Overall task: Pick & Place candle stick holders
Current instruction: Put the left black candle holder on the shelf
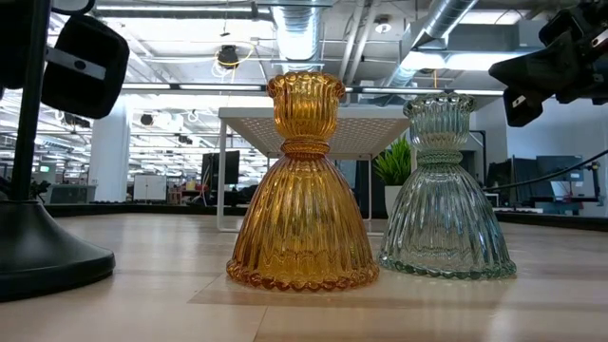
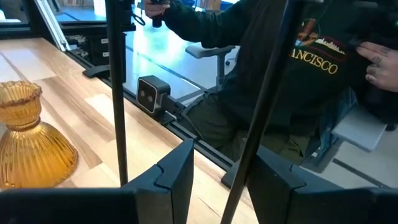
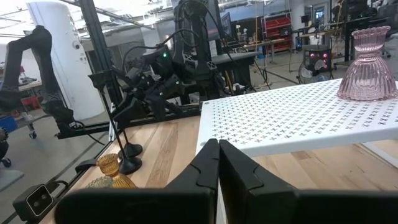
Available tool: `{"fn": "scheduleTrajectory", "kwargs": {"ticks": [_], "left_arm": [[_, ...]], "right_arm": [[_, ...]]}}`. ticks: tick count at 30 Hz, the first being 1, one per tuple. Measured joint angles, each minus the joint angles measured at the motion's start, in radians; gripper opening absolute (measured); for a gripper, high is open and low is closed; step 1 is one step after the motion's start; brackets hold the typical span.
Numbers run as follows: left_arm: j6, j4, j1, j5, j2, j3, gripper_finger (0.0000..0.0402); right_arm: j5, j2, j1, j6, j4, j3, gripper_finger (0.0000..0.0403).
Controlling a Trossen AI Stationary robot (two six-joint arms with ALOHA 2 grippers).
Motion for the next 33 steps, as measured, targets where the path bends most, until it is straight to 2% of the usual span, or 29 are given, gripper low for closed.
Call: {"fn": "scheduleTrajectory", "kwargs": {"ticks": [7,11,24,33], "left_arm": [[-0.019,-0.001,0.0,0.001,-0.032,0.0,0.0132],[-0.057,-0.011,0.0,0.049,-0.062,-0.012,0.0128],[-0.063,-0.011,0.001,0.063,-0.122,-0.056,0.0042],[-0.063,-0.001,0.001,0.023,-0.122,-0.056,0.0029]], "right_arm": [[0.0,0.0,0.0,0.0,0.0,0.0,0.0],[0.0,0.0,0.0,0.0,0.0,0.0,0.0],[0.0,0.0,0.0,0.0,0.0,0.0,0.0],[0.0,0.0,0.0,0.0,0.0,0.0,0.0]]}}
